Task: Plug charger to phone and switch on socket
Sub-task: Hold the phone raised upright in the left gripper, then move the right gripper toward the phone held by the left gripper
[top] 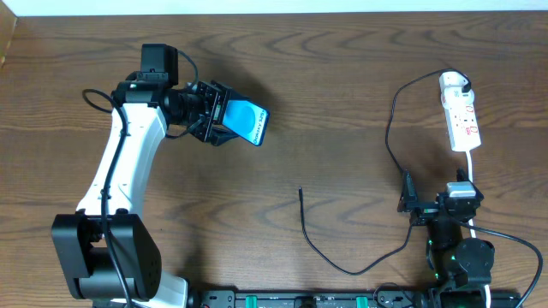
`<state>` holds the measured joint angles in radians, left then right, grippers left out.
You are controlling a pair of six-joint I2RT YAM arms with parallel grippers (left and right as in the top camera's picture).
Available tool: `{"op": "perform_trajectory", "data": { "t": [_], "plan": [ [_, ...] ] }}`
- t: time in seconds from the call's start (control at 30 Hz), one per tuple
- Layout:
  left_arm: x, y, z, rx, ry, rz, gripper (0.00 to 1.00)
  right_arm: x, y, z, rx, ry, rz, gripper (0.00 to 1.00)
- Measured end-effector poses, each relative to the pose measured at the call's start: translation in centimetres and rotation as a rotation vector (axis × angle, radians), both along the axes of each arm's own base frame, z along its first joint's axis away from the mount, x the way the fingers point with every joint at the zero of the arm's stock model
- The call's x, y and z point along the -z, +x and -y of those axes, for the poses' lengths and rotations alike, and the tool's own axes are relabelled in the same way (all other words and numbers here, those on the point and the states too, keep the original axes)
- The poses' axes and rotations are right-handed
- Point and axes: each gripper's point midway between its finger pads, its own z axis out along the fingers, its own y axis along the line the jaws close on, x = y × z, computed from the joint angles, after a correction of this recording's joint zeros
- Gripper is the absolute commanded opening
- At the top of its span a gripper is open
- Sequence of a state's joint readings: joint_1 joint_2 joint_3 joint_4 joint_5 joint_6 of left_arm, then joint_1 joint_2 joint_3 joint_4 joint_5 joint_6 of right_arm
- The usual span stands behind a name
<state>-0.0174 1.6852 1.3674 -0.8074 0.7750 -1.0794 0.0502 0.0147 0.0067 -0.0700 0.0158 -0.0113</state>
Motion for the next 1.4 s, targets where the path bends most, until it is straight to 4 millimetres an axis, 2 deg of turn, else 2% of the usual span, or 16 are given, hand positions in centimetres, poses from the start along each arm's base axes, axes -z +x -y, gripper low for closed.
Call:
{"op": "perform_trajectory", "data": {
  "t": [0.37,1.1,1.4],
  "plan": [
    [1.2,0.5,-1.6,-0.032,0.117,0.011,0.07,0.0,0.0,0.0,0.0,0.0,0.0,0.99],
    [0.9,1.2,-1.6,-0.02,0.122,0.059,0.07,-0.7,0.0,0.0,0.0,0.006,0.028,0.99],
    [0.6,1.5,-1.3,-0.013,0.102,0.076,0.07,-3.3,0.0,0.0,0.002,0.241,0.123,0.99]
  ]
}}
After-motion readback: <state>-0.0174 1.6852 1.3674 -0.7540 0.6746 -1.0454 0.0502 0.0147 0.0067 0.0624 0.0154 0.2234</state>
